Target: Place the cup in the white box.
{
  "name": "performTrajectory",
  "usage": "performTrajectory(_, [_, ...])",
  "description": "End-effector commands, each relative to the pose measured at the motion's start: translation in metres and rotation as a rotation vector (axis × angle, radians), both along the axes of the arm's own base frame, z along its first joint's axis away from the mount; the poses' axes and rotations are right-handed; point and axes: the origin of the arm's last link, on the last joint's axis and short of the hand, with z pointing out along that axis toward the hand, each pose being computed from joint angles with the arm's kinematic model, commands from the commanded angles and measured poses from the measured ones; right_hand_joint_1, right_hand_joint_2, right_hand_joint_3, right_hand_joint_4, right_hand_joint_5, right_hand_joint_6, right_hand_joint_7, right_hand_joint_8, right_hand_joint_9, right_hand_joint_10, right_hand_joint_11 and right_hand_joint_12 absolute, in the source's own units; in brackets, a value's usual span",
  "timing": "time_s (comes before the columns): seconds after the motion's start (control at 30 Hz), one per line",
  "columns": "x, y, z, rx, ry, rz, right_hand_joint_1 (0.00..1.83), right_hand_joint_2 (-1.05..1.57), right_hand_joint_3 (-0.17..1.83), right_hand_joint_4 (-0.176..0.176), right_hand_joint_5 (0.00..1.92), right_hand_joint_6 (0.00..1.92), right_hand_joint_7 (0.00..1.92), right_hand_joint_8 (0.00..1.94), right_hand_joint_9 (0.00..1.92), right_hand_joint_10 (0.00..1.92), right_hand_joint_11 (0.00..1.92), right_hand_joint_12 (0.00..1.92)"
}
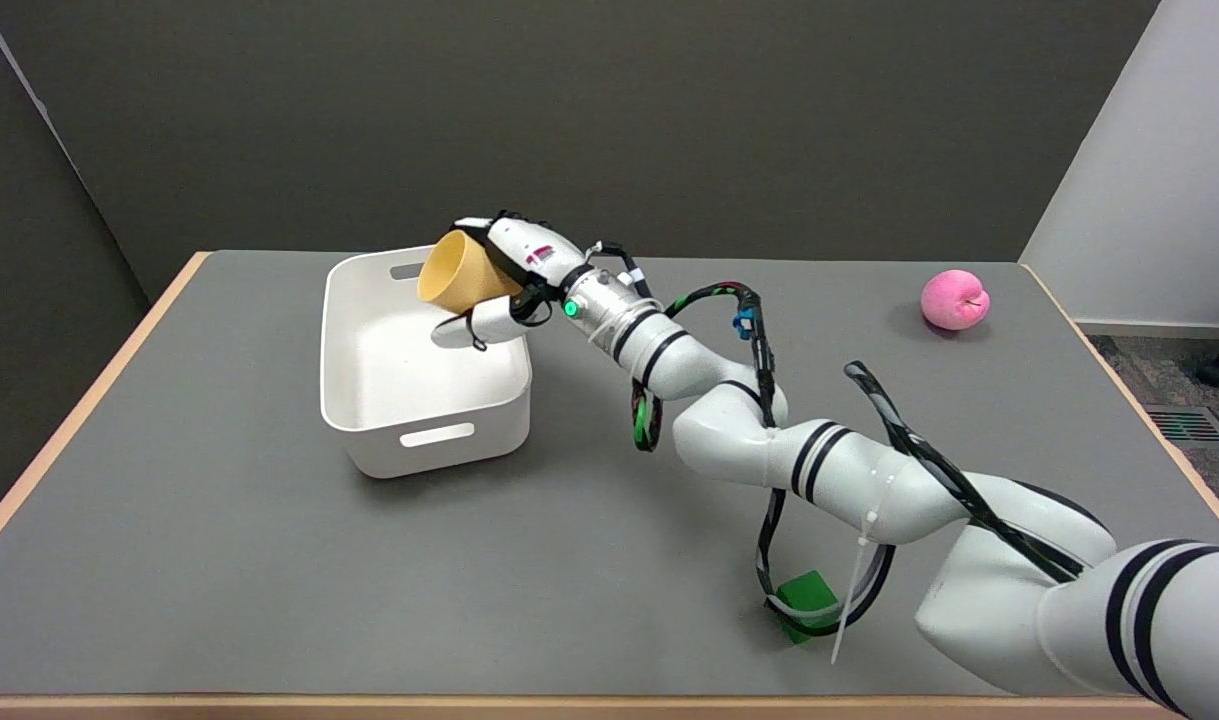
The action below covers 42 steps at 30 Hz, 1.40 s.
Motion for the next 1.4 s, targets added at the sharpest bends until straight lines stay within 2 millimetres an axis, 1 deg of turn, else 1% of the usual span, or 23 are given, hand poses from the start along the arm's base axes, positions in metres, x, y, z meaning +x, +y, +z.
performTrajectory(0.03, [-0.012,0.002,-0.012,-0.001,0.117,0.008,1.19,1.14,0.25,-0.133,0.57,1.5,0.86,1.4,0.78,1.41,0.57,1.92])
performTrajectory(0.1, [-0.013,0.004,-0.013,0.003,0.116,0.004,1.17,1.18,0.2,-0.127,0.54,1.53,0.84,1.37,0.76,1.34,0.58,1.83])
performTrajectory(0.13, [-0.013,0.005,-0.013,0.006,0.115,0.003,1.1,1.01,0.5,-0.095,0.48,1.4,0.75,1.18,0.69,1.28,0.5,1.7])
performTrajectory(0.17, [-0.013,0.005,-0.014,0.008,0.114,0.004,1.04,0.87,0.75,-0.067,0.43,1.28,0.67,1.02,0.64,1.23,0.42,1.59])
performTrajectory(0.2, [-0.011,0.006,-0.015,0.011,0.114,0.008,0.93,0.77,0.9,-0.042,0.36,1.02,0.55,0.8,0.51,1.07,0.3,1.41])
performTrajectory(0.23, [-0.01,0.006,-0.016,0.015,0.115,0.011,0.79,0.7,0.98,-0.019,0.27,0.64,0.39,0.52,0.33,0.82,0.14,1.15])
performTrajectory(0.3, [-0.009,0.007,-0.017,0.018,0.114,0.015,0.65,0.61,0.98,0.022,0.12,0.43,0.16,0.35,0.08,0.62,0.01,0.97])
performTrajectory(0.33, [-0.009,0.007,-0.017,0.019,0.113,0.017,0.63,0.6,0.95,0.029,0.1,0.38,0.12,0.3,0.04,0.57,0.0,0.92])
performTrajectory(0.37, [-0.009,0.007,-0.017,0.02,0.113,0.016,0.61,0.61,0.91,0.032,0.1,0.34,0.11,0.25,0.02,0.53,0.0,0.87])
performTrajectory(0.4, [-0.008,0.007,-0.018,0.022,0.114,0.019,0.63,0.6,0.92,0.033,0.08,0.33,0.09,0.2,0.01,0.45,0.0,0.81])
performTrajectory(0.43, [-0.008,0.008,-0.019,0.024,0.115,0.021,0.7,0.56,0.96,0.033,0.05,0.35,0.07,0.15,0.01,0.35,0.01,0.74])
performTrajectory(0.5, [-0.008,0.008,-0.019,0.026,0.115,0.022,0.69,0.55,0.97,0.043,0.06,0.28,0.09,0.04,0.02,0.24,0.0,0.68])
performTrajectory(0.53, [-0.008,0.009,-0.019,0.027,0.114,0.023,0.64,0.54,0.96,0.049,0.05,0.26,0.08,0.03,0.02,0.23,0.0,0.69])
performTrajectory(0.6, [-0.008,0.01,-0.02,0.029,0.113,0.023,0.51,0.54,0.93,0.058,0.02,0.26,0.02,0.1,0.0,0.26,0.0,0.75])
performTrajectory(0.67, [-0.009,0.011,-0.02,0.031,0.111,0.022,0.47,0.59,0.86,0.057,0.02,0.27,0.0,0.13,0.0,0.21,0.0,0.73])
performTrajectory(0.73, [-0.008,0.012,-0.021,0.034,0.109,0.024,0.51,0.54,0.94,0.06,0.03,0.21,0.0,0.07,0.0,0.13,0.0,0.69])
performTrajectory(0.8, [-0.008,0.013,-0.022,0.037,0.112,0.028,0.51,0.54,0.93,0.058,0.03,0.2,0.0,0.06,0.0,0.12,0.0,0.68])
performTrajectory(0.87, [-0.008,0.013,-0.023,0.041,0.12,0.031,0.42,0.53,0.89,0.066,0.01,0.16,0.0,0.01,0.0,0.07,0.0,0.65])
performTrajectory(0.93, [-0.008,0.014,-0.023,0.042,0.116,0.029,0.39,0.52,0.89,0.059,0.0,0.07,0.0,0.0,0.0,0.02,0.0,0.61])
performTrajectory(1.03, [-0.009,0.014,-0.023,0.042,0.119,0.029,0.37,0.53,0.72,0.048,0.0,0.0,0.0,0.0,0.0,0.0,0.0,0.51])
performTrajectory(1.17, [-0.01,0.014,-0.024,0.042,0.118,0.023,0.35,0.51,0.7,0.023,0.0,0.0,0.0,0.0,0.0,0.0,0.0,0.39])
performTrajectory(1.23, [-0.011,0.014,-0.024,0.043,0.109,0.013,0.3,0.5,0.7,0.006,0.0,0.0,0.0,0.0,0.0,0.0,0.0,0.34])
performTrajectory(1.4, [-0.013,0.013,-0.022,0.031,0.066,-0.017,0.21,0.55,0.71,-0.003,0.0,0.0,0.0,0.0,0.0,0.0,0.0,0.21])
